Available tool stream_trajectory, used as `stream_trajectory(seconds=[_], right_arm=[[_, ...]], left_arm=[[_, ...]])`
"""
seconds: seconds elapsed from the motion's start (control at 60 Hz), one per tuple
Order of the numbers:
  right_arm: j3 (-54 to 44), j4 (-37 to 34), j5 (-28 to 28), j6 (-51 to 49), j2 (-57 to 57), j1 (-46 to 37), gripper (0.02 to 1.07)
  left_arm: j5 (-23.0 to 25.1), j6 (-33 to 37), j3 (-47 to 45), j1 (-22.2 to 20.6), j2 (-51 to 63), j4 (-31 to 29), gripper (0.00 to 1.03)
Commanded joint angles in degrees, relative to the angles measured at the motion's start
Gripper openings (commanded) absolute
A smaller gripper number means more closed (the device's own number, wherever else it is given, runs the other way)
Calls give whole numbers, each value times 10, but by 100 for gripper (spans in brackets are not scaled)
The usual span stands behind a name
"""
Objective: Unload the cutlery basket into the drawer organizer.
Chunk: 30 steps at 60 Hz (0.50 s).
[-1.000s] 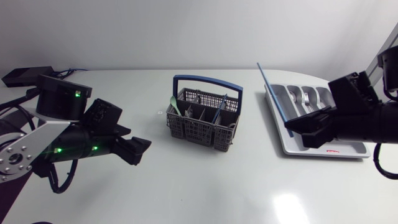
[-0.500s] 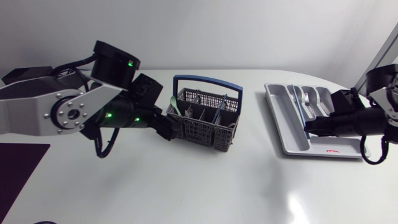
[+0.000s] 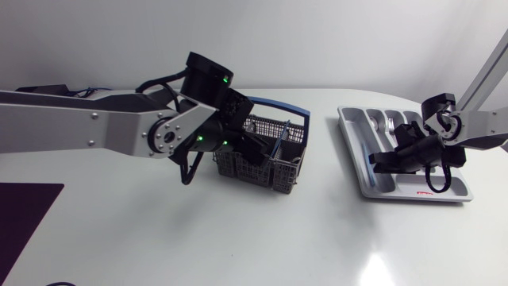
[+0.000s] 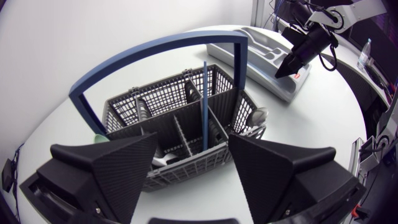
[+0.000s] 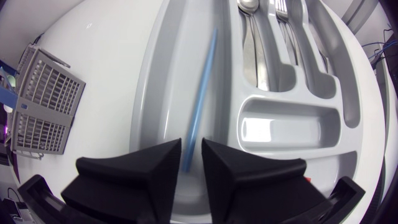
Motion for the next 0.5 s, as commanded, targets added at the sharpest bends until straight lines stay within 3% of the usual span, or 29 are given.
stream_trajectory(seconds=[0.0,0.05,0.083,0.233,0.483], right_arm=[[8,1,10,13,8,6,82],[5,1,10,13,7,6,98],[1,1,10,11,6,6,103],[-14,3,9,4,-7,7,103],[-41,3,9,6,-45,32,103]], left_arm=[[-1,-5,25,-10,33,12,75],[-1,-6,42,-12,55,19,75],[-1,-9,53,-12,68,25,74],[-1,-21,91,-8,115,57,65],[0,-36,138,-5,179,93,60]])
